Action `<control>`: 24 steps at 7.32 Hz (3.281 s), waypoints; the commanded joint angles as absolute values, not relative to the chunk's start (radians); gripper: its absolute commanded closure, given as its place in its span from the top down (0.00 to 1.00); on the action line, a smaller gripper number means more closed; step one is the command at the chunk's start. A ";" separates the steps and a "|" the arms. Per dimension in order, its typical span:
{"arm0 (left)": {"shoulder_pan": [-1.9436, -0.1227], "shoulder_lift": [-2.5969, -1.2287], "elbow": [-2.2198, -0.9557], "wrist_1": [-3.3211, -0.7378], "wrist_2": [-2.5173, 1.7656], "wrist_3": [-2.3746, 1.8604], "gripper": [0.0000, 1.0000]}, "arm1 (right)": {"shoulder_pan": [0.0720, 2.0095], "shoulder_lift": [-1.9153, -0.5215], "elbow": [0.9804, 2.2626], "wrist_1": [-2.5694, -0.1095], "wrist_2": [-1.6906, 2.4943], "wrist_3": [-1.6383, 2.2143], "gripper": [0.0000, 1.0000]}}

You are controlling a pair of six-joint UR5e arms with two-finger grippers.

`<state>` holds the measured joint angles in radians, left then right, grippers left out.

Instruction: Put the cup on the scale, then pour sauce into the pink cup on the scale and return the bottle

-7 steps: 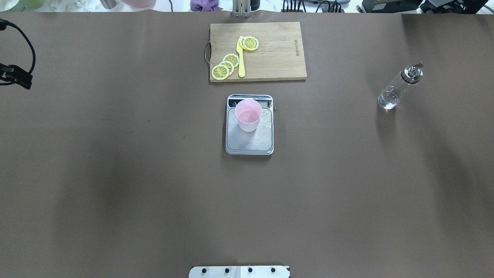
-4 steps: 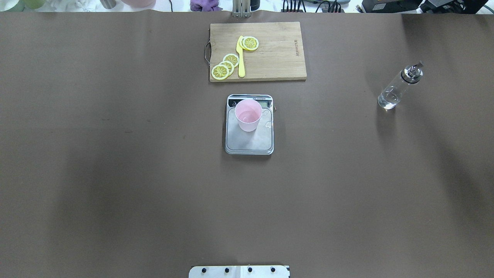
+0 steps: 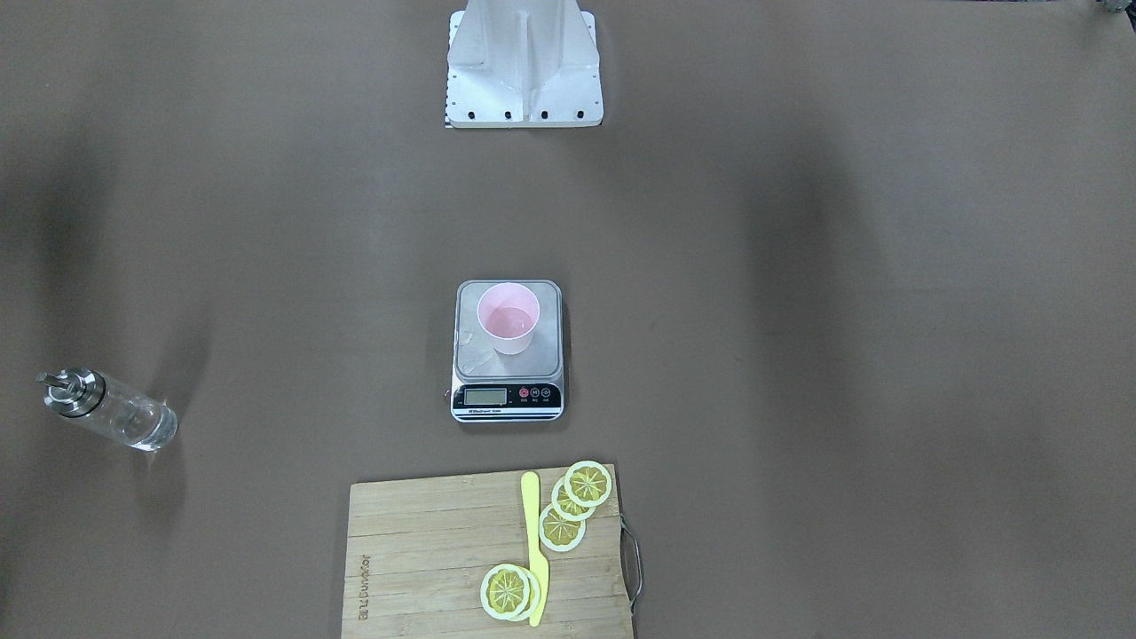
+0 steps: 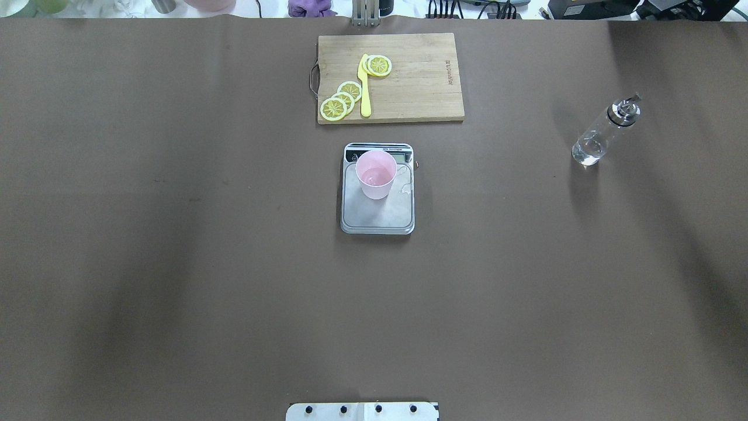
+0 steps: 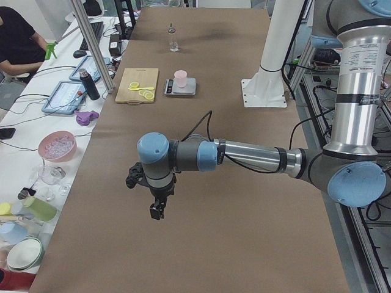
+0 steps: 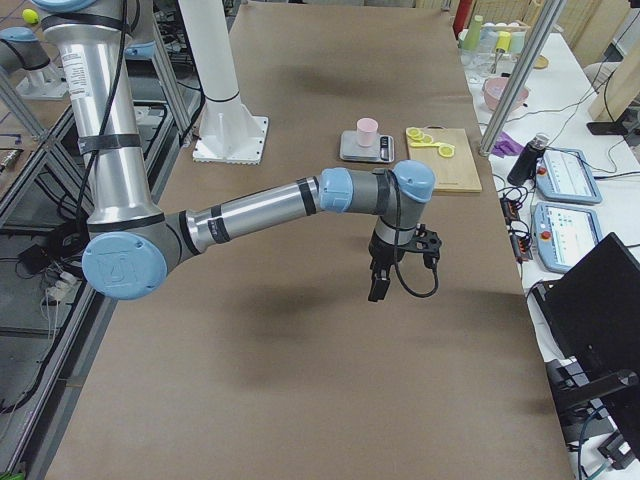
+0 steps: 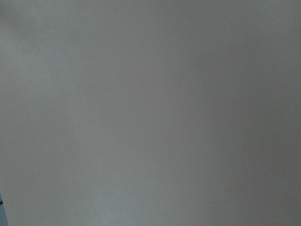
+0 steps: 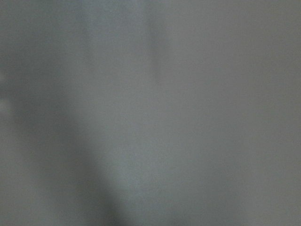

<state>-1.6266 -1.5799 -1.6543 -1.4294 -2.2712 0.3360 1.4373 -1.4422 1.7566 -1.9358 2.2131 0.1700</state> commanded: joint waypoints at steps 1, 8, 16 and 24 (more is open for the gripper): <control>-1.638 -1.563 -1.562 -1.475 -2.363 0.351 0.98 | 1.437 -1.451 1.755 -1.925 2.305 0.173 1.00; -1.637 -1.574 -1.649 -1.470 -2.367 0.245 0.98 | 1.514 -1.520 1.746 -1.890 2.315 0.016 1.00; -1.637 -1.577 -1.647 -1.470 -2.364 0.245 0.98 | 1.526 -1.549 1.747 -1.809 2.315 0.025 1.00; -1.638 -1.566 -1.651 -1.474 -2.367 0.252 0.98 | 1.534 -1.542 1.786 -1.809 2.316 0.029 1.00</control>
<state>-1.6370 -1.5675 -1.6482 -1.4740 -2.3669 0.2487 1.5334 -1.5420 1.7845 -1.8080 2.3160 0.0287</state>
